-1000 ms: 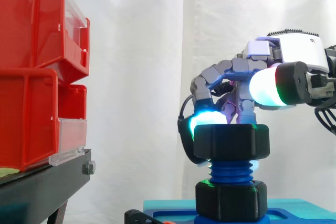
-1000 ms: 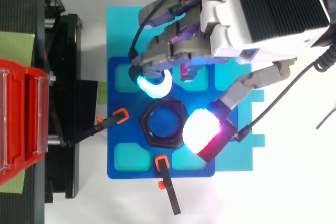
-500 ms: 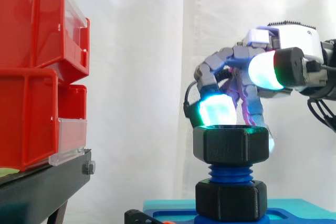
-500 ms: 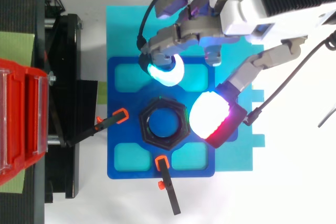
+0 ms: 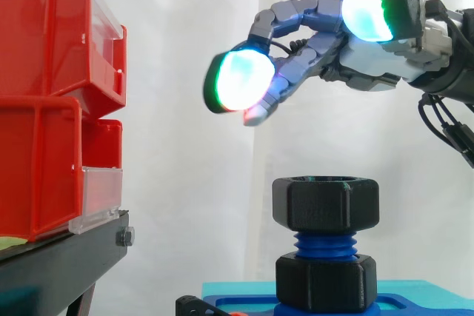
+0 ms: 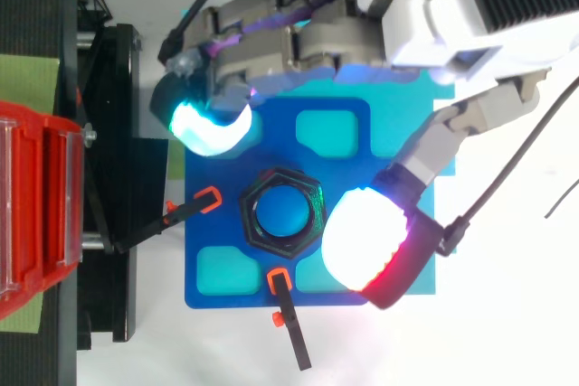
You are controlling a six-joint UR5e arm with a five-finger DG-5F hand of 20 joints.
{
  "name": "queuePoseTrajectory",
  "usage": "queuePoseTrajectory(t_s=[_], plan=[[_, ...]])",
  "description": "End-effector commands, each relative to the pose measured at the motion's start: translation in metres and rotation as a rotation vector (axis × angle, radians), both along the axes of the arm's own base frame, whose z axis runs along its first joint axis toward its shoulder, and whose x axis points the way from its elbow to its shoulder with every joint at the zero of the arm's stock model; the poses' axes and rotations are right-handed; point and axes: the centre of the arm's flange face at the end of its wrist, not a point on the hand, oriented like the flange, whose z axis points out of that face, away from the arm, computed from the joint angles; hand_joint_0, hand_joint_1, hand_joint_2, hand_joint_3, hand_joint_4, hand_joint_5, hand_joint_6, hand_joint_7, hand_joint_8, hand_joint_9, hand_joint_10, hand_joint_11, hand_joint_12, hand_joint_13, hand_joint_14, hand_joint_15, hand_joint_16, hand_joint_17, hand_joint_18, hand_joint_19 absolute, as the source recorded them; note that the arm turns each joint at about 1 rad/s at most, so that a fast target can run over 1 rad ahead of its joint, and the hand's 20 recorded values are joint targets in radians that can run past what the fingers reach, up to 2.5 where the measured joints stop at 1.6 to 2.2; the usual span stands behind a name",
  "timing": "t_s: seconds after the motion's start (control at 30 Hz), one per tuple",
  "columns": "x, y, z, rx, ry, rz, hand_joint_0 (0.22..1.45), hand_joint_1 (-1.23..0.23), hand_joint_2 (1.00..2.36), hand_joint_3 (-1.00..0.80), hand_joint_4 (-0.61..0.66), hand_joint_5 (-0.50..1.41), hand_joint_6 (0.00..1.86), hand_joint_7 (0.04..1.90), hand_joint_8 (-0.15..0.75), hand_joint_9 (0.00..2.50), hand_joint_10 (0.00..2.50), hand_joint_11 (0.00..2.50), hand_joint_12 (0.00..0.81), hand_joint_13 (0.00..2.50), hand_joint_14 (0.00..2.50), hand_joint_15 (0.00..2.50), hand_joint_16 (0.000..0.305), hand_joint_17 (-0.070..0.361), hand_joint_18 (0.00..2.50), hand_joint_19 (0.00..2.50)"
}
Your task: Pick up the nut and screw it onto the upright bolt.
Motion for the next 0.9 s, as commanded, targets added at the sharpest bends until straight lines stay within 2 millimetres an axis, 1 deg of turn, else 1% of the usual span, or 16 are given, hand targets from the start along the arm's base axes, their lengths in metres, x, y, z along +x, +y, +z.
queuePoseTrajectory(t_s=[0.0,0.03,0.07,0.17,0.3,0.47,0.83,0.87], plan=[[-0.001,0.009,-0.007,0.001,0.011,0.01,0.47,-0.21,1.0,-0.5,0.21,-0.16,0.5,0.76,0.25,0.67,0.0,0.0,0.309,0.47,0.0,0.0,0.04,0.091,0.19,0.0],[-0.002,0.011,-0.01,0.001,0.017,0.013,0.47,-0.2,1.0,-0.5,0.2,-0.16,0.5,0.75,0.248,0.64,0.0,0.0,0.318,0.44,0.0,0.0,0.041,0.092,0.16,0.0],[-0.003,0.019,-0.019,0.005,0.036,0.014,0.47,-0.2,1.0,-0.5,0.2,-0.16,0.5,0.74,0.248,0.62,0.0,0.0,0.32,0.43,0.0,0.0,0.041,0.093,0.15,0.0],[-0.007,0.028,-0.035,0.011,0.068,0.007,0.47,-0.2,1.0,-0.5,0.19,-0.17,0.5,0.72,0.244,0.6,0.0,0.0,0.323,0.39,0.0,0.0,0.042,0.094,0.1,0.0],[-0.008,0.033,-0.041,0.016,0.082,0.004,0.47,-0.19,1.0,-0.5,0.18,-0.17,0.5,0.7,0.236,0.56,0.0,0.0,0.327,0.37,0.0,0.0,0.042,0.095,0.08,0.0],[-0.007,0.038,-0.041,0.019,0.086,0.009,0.46,-0.19,1.0,-0.5,0.15,-0.19,0.5,0.65,0.231,0.49,0.0,0.0,0.329,0.33,0.0,0.0,0.044,0.099,0.03,0.0],[-0.007,0.038,-0.042,0.016,0.085,0.009,0.46,-0.17,1.0,-0.5,0.12,-0.21,0.5,0.62,0.221,0.39,0.0,0.0,0.333,0.25,0.0,0.0,0.045,0.102,0.0,0.0],[-0.009,0.038,-0.045,0.016,0.091,0.01,0.46,-0.17,1.0,-0.5,0.12,-0.21,0.5,0.62,0.22,0.39,0.0,0.0,0.334,0.25,0.0,0.0,0.046,0.103,0.0,0.0]])
